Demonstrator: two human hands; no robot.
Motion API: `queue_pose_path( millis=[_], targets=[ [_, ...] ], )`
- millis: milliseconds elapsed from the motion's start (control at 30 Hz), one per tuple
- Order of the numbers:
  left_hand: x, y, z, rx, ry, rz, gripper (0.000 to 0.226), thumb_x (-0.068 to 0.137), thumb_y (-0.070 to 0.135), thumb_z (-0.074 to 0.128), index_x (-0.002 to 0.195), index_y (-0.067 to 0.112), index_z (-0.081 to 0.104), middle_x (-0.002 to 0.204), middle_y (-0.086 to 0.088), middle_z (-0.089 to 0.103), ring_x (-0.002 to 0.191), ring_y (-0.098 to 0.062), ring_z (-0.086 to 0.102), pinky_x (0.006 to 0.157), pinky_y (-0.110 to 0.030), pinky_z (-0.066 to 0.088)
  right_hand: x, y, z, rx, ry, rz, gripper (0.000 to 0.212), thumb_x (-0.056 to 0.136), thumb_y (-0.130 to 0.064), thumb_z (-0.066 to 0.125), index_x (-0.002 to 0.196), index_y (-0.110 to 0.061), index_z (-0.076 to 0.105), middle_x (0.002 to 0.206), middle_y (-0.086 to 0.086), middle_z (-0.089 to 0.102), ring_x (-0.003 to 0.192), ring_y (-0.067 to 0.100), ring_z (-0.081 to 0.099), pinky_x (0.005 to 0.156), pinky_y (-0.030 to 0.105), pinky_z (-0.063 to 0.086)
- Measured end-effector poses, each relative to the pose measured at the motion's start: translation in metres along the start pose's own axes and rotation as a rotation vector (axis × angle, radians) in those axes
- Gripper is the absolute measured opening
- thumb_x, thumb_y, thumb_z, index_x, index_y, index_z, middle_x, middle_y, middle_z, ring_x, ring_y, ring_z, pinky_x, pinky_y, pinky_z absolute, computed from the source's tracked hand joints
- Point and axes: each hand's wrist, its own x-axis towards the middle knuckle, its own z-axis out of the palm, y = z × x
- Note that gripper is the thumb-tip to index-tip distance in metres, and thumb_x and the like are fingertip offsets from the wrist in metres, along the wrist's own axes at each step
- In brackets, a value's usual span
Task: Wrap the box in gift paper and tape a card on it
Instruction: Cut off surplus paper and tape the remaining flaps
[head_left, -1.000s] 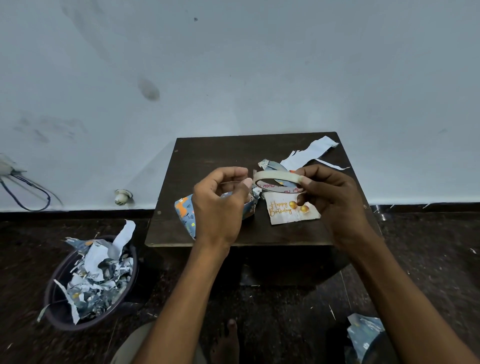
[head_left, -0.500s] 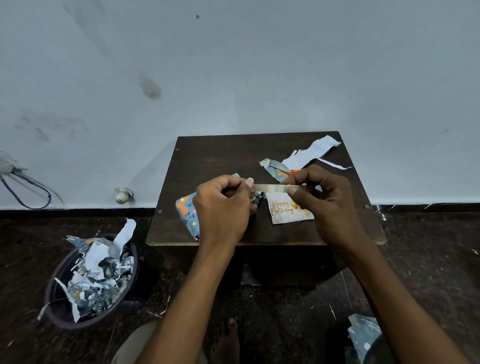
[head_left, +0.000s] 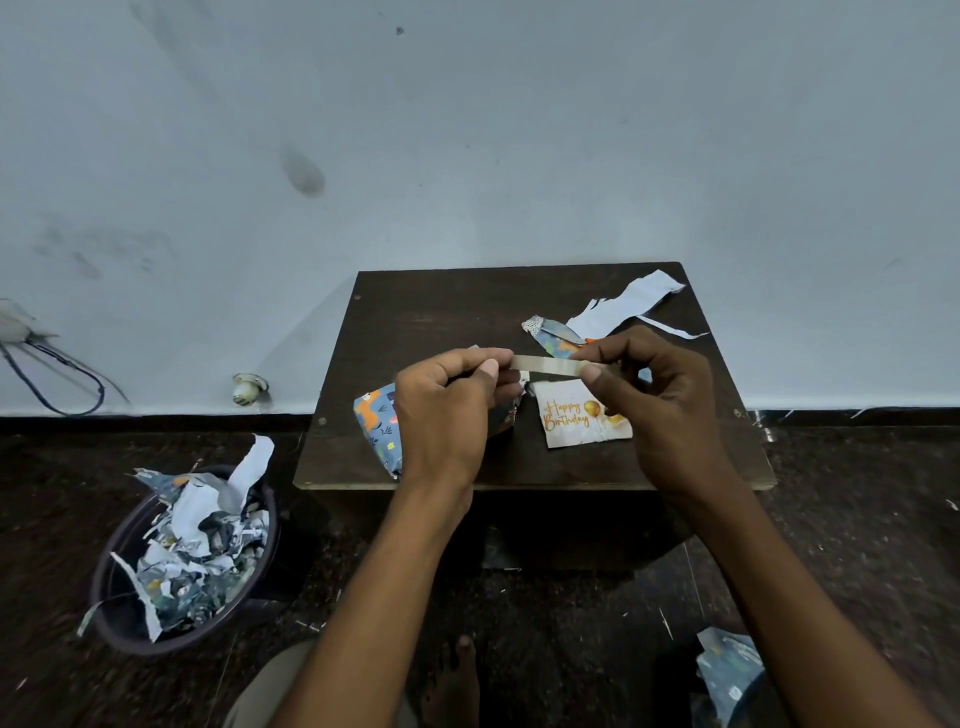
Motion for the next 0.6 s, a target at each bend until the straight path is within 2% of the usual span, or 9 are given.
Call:
queue_pose_path(
  millis=[67,167,333,500,600],
  targets=[
    [0.0007,0.0004,-0.0006,-0.013,-0.013,-0.005,0.025,0.097,-0.006,0.057,0.090,0.007,0.078,0.083,-0.003,0.078,0.077,-0.018,0.076,0.073,-0.023,0.060,0.0001,-0.0010,0.0000,0.007,0.006,-0.009,0.005,0.085,-0.023,0.072,0.084,-0.026,0.077,0.090,0.005,0.071,0.077,0.046,0.053,0.063,0.043,0.046],
    [0.0009,-0.0003,-0.0004,0.004,-0.018,0.012,0.023,0.096,-0.003,0.060,0.092,0.009,0.078,0.086,-0.004,0.078,0.081,-0.018,0.076,0.077,-0.025,0.061,-0.0006,-0.0001,0.0005,0.001,0.018,-0.013,0.005,0.085,-0.023,0.073,0.085,-0.027,0.076,0.090,0.006,0.071,0.084,0.047,0.057,0.067,0.045,0.048],
    [-0.0003,-0.0016,-0.0005,0.031,-0.019,0.030,0.016,0.093,0.005,0.069,0.091,0.017,0.079,0.086,-0.001,0.079,0.084,-0.016,0.076,0.079,-0.027,0.061,-0.0018,0.0012,0.0020,-0.025,0.030,-0.027,0.005,0.086,-0.024,0.072,0.086,-0.028,0.076,0.089,0.000,0.071,0.077,0.044,0.053,0.068,0.055,0.049],
    [0.0044,0.0019,-0.0023,-0.303,-0.035,-0.141,0.016,0.093,-0.006,0.062,0.092,0.002,0.076,0.087,-0.011,0.078,0.088,-0.021,0.075,0.081,-0.024,0.060,-0.0021,-0.0026,0.0041,0.074,0.051,0.002,0.007,0.086,-0.017,0.071,0.089,-0.022,0.076,0.092,0.008,0.071,0.071,0.039,0.048,0.061,0.057,0.050],
    [0.0059,0.0025,-0.0034,-0.392,-0.053,-0.164,0.016,0.093,-0.009,0.060,0.095,-0.002,0.074,0.087,-0.013,0.077,0.086,-0.020,0.075,0.080,-0.023,0.060,-0.0016,-0.0048,0.0052,0.131,0.054,0.003,0.015,0.085,-0.015,0.071,0.085,-0.028,0.078,0.091,0.010,0.071,0.070,0.037,0.050,0.059,0.053,0.049]
  ],
)
